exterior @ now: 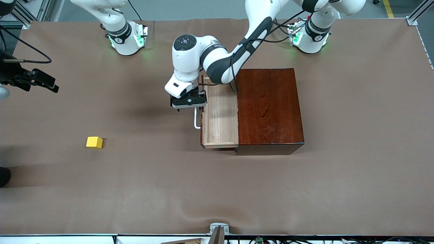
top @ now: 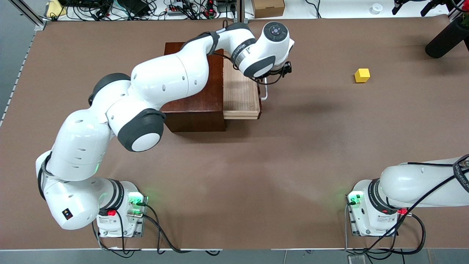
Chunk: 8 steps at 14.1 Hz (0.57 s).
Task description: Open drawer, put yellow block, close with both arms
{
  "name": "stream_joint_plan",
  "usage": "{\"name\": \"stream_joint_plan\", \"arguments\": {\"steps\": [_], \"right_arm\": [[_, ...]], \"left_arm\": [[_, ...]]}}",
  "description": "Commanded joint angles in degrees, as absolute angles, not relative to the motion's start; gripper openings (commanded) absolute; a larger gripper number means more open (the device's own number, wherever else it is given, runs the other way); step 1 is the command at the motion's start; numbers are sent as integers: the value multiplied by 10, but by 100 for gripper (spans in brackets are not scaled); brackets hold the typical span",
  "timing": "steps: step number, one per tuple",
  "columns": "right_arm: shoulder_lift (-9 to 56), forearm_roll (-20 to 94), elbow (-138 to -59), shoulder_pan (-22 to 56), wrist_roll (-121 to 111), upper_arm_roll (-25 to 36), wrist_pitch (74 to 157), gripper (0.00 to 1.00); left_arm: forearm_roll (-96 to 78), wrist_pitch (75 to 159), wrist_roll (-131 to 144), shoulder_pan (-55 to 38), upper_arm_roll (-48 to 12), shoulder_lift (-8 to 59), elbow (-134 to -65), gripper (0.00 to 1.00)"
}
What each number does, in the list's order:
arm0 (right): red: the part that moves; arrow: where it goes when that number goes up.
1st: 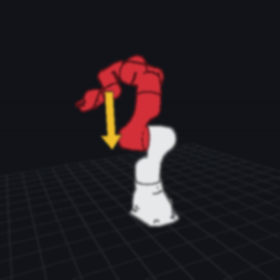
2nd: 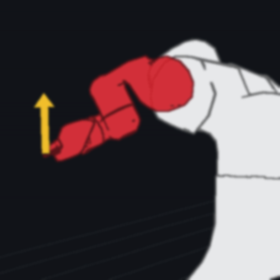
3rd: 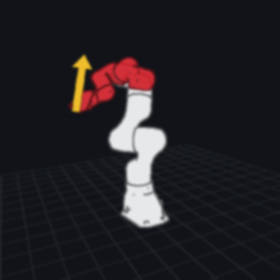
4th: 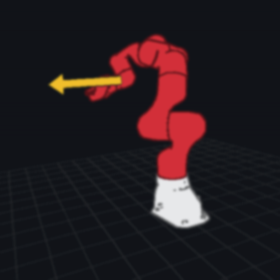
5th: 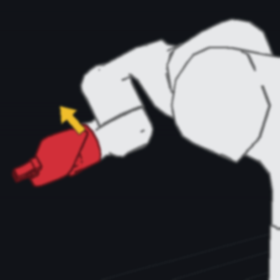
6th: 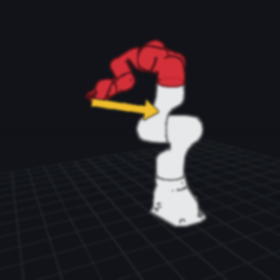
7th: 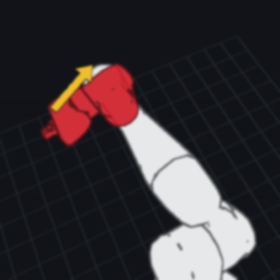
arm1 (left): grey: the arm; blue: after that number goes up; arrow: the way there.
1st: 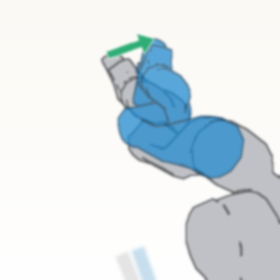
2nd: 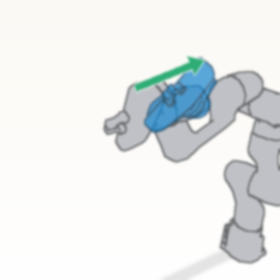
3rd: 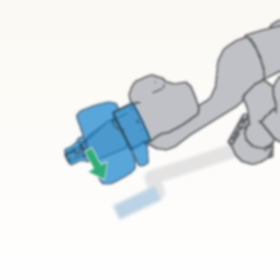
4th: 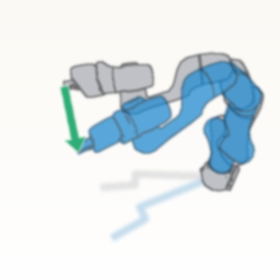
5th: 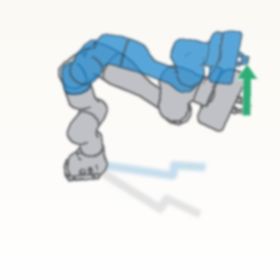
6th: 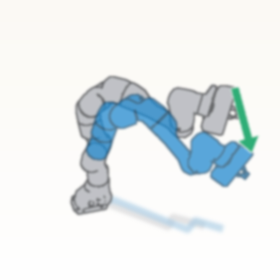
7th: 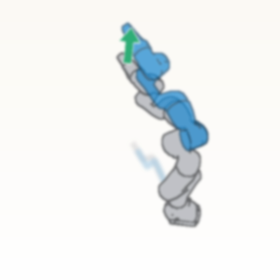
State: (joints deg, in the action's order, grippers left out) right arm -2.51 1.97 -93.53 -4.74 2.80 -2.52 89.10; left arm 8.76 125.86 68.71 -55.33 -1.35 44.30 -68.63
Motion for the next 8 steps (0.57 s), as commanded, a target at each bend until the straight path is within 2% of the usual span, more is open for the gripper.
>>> {"name": "stream_joint_plan", "arguments": {"steps": [1, 8], "right_arm": [[-34, 13, -939, -43, 29, -24, 891, 100], [-34, 12, -939, -45, 23, -24, 888, 100]], "left_arm": [[77, 1239, 693, -549, -11, 404, -679, 100], [63, 1142, 693, -473, -10, 289, -683, 100]]}}
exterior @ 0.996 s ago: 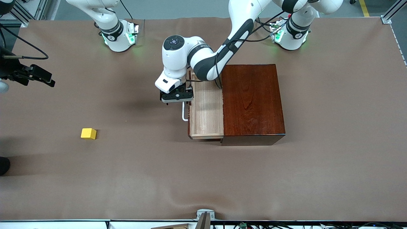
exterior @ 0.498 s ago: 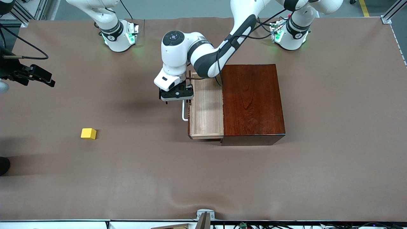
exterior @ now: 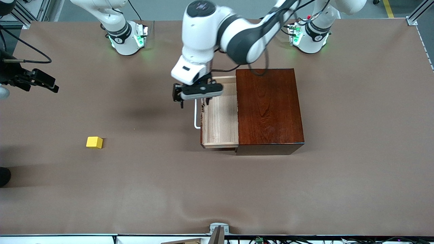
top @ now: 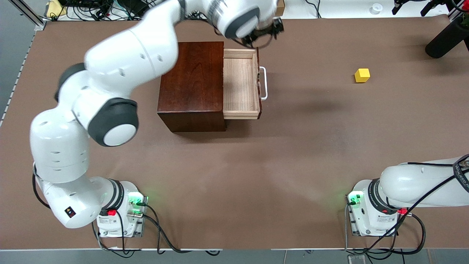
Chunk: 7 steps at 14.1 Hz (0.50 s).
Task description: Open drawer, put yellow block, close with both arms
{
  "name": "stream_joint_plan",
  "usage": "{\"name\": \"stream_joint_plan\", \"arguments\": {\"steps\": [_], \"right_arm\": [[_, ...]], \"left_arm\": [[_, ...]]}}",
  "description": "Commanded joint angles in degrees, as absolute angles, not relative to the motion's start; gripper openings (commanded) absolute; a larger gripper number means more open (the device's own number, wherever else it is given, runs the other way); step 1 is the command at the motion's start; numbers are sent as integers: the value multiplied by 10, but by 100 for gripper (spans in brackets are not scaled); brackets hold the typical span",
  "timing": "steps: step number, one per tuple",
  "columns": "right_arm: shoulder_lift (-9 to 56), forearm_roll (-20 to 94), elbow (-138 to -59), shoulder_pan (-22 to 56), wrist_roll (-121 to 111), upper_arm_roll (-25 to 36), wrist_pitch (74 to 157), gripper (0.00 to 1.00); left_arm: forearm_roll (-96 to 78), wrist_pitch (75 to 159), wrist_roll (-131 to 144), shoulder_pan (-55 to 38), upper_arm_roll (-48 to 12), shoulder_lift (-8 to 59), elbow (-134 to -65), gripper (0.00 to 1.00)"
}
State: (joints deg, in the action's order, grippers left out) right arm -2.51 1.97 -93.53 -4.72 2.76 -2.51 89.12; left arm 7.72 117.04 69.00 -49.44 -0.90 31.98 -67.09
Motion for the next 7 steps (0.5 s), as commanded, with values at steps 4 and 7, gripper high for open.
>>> {"name": "stream_joint_plan", "arguments": {"steps": [4, 7], "right_arm": [[-32, 6, -934, -69, -22, -18, 896, 100], [-5, 3, -921, -95, -47, -18, 915, 100]], "left_arm": [[63, 1069, 678, -414, -11, 251, -686, 100], [62, 1015, 637, -370, -12, 228, -690, 100]]}}
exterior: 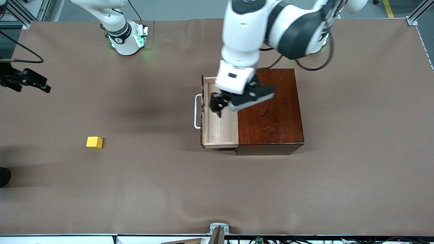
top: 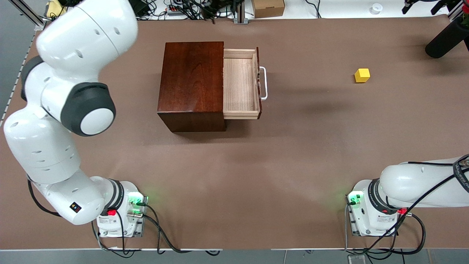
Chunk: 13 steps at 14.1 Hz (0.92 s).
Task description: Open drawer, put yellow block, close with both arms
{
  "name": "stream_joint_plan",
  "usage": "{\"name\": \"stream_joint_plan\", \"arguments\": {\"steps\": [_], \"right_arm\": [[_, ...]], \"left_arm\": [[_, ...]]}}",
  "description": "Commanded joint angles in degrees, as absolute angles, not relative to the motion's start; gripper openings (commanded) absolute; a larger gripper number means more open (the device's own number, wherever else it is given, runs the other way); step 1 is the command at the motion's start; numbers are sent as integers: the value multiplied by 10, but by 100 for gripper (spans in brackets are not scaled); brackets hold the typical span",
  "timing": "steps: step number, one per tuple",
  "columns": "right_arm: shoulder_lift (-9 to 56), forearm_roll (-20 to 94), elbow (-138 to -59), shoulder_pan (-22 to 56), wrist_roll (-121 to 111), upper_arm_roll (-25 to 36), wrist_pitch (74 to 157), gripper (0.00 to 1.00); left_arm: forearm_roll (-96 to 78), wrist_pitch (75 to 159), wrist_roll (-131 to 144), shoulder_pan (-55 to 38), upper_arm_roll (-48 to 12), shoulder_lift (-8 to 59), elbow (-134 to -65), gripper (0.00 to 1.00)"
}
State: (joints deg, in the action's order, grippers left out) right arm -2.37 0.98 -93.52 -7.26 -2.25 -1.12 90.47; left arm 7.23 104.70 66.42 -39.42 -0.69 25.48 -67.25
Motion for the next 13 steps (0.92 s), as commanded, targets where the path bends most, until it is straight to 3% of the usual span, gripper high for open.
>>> {"name": "stream_joint_plan", "arguments": {"steps": [1, 11, 13], "right_arm": [[6, 2, -919, -99, -61, -18, 928, 100], [198, -13, -931, -90, -68, -18, 1100, 100], [214, -32, -974, -90, -68, -18, 1155, 100]], "left_arm": [[62, 991, 616, -357, -12, 217, -697, 100], [12, 966, 353, -152, -15, 72, -848, 100], [10, 966, 287, -115, -15, 48, -875, 100]]}}
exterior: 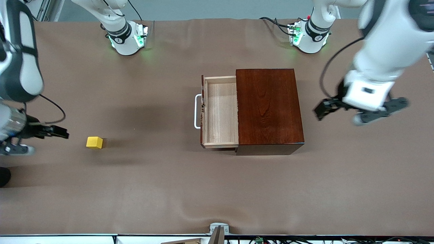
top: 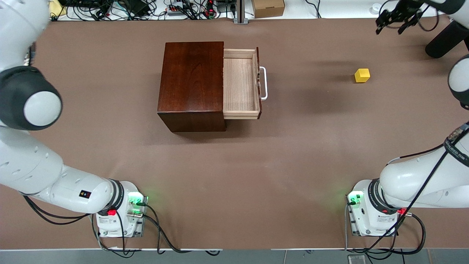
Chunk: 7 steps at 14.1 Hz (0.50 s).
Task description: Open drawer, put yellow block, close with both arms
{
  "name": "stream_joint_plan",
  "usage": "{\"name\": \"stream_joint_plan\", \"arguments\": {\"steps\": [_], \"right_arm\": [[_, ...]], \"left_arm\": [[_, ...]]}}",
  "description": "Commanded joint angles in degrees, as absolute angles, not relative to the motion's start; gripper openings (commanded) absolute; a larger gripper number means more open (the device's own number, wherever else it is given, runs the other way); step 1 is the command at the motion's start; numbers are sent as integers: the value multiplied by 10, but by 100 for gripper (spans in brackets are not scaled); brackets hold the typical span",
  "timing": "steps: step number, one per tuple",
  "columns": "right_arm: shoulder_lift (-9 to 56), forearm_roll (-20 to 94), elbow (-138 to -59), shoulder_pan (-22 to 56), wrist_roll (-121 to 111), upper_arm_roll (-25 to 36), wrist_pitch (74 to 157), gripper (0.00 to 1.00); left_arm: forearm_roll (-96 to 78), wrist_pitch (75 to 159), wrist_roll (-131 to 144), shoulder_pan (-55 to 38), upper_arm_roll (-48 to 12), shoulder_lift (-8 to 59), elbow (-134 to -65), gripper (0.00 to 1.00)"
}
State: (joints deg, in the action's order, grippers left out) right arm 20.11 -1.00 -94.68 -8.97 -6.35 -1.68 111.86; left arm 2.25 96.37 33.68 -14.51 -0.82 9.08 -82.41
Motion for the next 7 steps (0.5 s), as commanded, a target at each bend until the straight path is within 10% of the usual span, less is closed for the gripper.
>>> {"name": "stream_joint_plan", "arguments": {"steps": [1, 7], "right_arm": [[214, -37, -1004, -91, -69, -18, 1189, 100], [269, -44, -1071, -97, -97, -19, 1305, 100]], "left_arm": [[9, 966, 254, -99, -15, 38, -885, 100], [8, 935, 83, -58, -10, 9, -919, 100]]}}
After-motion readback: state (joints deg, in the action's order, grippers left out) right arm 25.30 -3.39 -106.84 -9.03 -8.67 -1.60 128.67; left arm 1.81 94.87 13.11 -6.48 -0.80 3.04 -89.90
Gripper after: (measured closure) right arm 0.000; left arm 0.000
